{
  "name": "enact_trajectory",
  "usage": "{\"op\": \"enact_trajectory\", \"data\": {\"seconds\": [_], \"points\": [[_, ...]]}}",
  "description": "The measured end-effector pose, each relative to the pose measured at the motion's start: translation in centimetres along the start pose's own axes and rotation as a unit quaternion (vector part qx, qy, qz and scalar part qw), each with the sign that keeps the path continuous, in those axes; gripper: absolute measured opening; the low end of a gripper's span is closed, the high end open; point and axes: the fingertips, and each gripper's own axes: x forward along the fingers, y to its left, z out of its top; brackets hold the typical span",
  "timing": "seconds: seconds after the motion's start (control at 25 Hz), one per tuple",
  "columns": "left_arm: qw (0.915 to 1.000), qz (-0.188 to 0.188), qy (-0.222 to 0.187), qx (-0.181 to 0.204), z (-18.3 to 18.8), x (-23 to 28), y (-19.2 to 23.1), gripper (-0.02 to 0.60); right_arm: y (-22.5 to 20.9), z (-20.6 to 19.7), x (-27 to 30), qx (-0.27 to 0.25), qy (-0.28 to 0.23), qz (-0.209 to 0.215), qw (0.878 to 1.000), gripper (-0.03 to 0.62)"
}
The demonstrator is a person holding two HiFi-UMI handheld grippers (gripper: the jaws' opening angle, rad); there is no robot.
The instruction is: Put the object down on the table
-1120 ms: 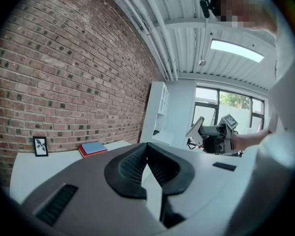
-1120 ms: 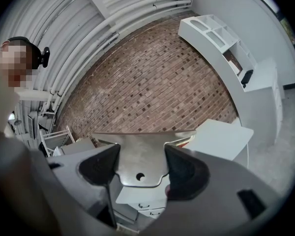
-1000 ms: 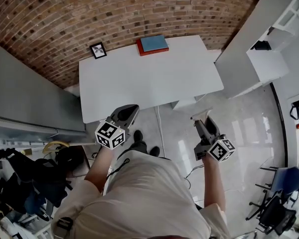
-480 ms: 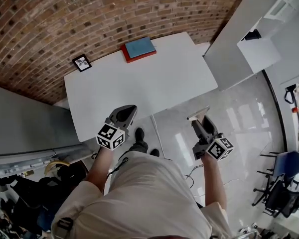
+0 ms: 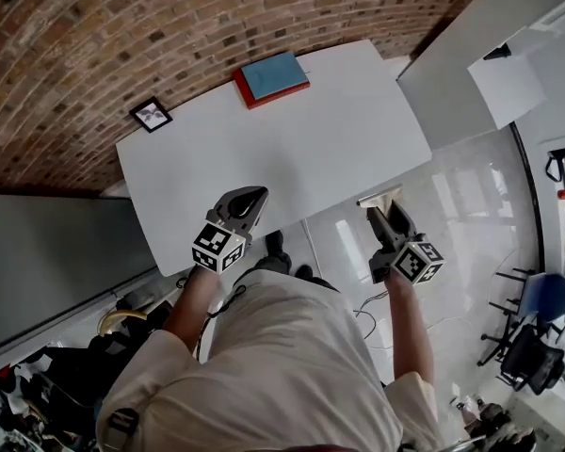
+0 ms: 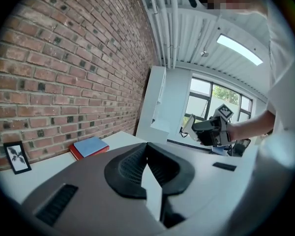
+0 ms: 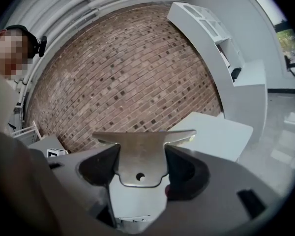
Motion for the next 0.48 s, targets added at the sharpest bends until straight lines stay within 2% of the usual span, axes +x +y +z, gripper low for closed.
{"op": "enact_trajectory", "data": {"seconds": [0.28, 0.48], "points": [[0.9996, -0.011, 0.024, -0.006, -2.2, 1.0, 4.7, -0.006, -1.0, -2.7, 7.2, -0.018, 0.052, -0.033, 0.998, 0.288], [0.9992, -0.01, 0.033, -0.022, -3.5, 0.9, 6.3, -0.006, -2.2, -5.1, 10.6, -0.036, 0.094, -0.055, 0.993, 0.288]]}}
